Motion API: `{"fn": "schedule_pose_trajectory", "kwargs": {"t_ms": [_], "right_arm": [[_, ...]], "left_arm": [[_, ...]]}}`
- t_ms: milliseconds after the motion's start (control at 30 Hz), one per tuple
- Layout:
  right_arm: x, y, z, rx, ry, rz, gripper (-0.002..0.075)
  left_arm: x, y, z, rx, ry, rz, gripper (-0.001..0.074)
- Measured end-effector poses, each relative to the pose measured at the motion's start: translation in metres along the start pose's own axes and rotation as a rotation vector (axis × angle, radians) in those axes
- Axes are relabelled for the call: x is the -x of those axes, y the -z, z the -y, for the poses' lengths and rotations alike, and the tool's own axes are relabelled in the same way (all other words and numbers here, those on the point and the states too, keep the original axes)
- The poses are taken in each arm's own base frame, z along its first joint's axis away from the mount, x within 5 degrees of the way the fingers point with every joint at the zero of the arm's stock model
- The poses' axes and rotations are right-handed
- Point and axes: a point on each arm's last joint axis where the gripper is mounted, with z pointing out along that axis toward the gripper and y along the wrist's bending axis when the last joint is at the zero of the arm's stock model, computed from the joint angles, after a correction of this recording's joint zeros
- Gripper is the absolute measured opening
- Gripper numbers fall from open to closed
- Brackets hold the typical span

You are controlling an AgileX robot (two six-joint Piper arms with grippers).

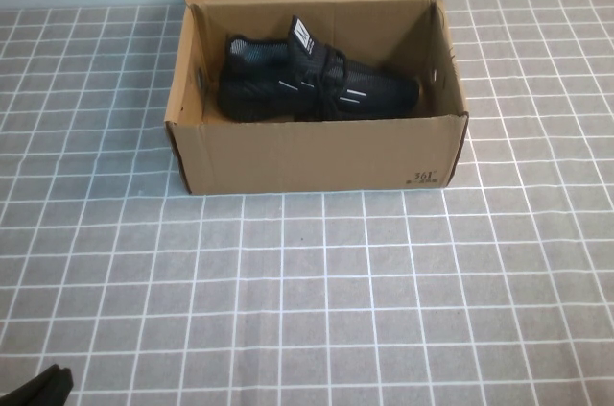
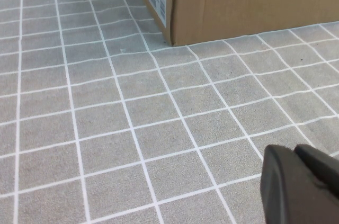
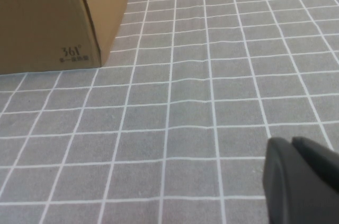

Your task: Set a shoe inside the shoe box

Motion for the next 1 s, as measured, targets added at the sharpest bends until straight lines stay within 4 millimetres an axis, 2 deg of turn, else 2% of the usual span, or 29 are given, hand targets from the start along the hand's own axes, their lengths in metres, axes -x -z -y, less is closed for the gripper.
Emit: {"fn": "schedule_pose_trajectory", "kwargs": {"t_ms": [667, 867, 1000], "right_arm": [[0.0, 0.0, 0.0, -0.009, -0.002, 0.0, -0.0016], [0.0, 0.0, 0.0, -0.009, -0.002, 0.0, -0.0016], [0.0, 0.0, 0.001, -0.009, -0.001, 0.0, -0.0017]], "left_arm": [[0.0, 0.0, -0.001, 0.011, -0.031, 0.004, -0.0001], [0.013, 0.003, -0.01, 0.151, 0.007, 0.151, -0.0001], [0.014, 0.01, -0.014, 0.226, 0.062, 0.215, -0.0001]]}}
